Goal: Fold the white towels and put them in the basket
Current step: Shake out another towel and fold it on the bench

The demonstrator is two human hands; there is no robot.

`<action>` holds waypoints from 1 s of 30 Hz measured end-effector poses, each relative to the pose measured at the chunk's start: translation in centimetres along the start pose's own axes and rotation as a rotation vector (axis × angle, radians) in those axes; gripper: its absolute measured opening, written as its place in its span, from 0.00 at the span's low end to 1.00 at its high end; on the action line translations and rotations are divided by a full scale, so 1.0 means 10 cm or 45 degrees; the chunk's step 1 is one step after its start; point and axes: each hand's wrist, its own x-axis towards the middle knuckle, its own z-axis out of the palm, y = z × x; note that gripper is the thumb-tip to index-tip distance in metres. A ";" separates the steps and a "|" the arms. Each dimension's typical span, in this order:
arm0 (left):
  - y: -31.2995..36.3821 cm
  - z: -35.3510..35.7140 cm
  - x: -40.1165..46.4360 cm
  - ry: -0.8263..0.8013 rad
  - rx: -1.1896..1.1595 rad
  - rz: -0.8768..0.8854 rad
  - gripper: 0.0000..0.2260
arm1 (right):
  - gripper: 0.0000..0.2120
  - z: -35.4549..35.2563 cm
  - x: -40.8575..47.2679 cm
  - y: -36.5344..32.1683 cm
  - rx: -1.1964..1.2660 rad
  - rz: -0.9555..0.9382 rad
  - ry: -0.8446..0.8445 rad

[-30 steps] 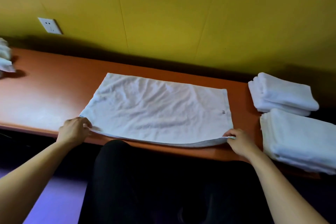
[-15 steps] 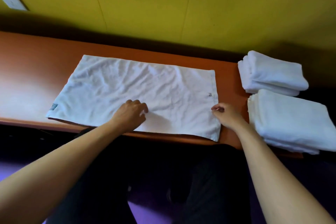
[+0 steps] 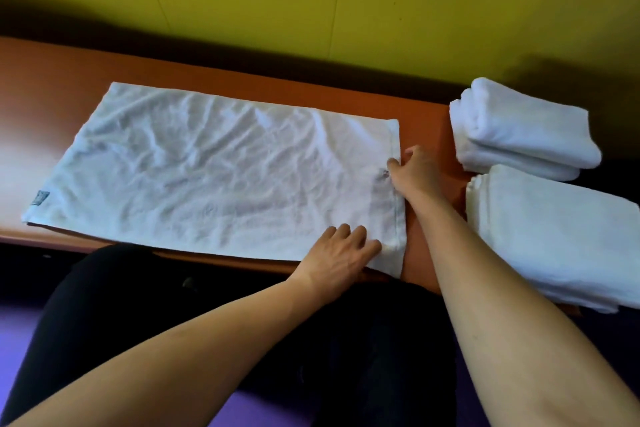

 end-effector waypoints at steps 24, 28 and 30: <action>0.56 -0.55 -0.09 0.289 -0.701 -0.069 0.12 | 0.17 -0.77 0.11 0.22 0.866 0.318 0.194; 0.75 -0.84 -0.16 0.315 -0.907 -0.096 0.12 | 0.10 -1.12 0.03 0.22 0.965 0.364 0.283; 0.77 -0.93 -0.22 0.315 -1.017 -0.152 0.13 | 0.11 -1.22 -0.01 0.15 1.053 0.383 0.297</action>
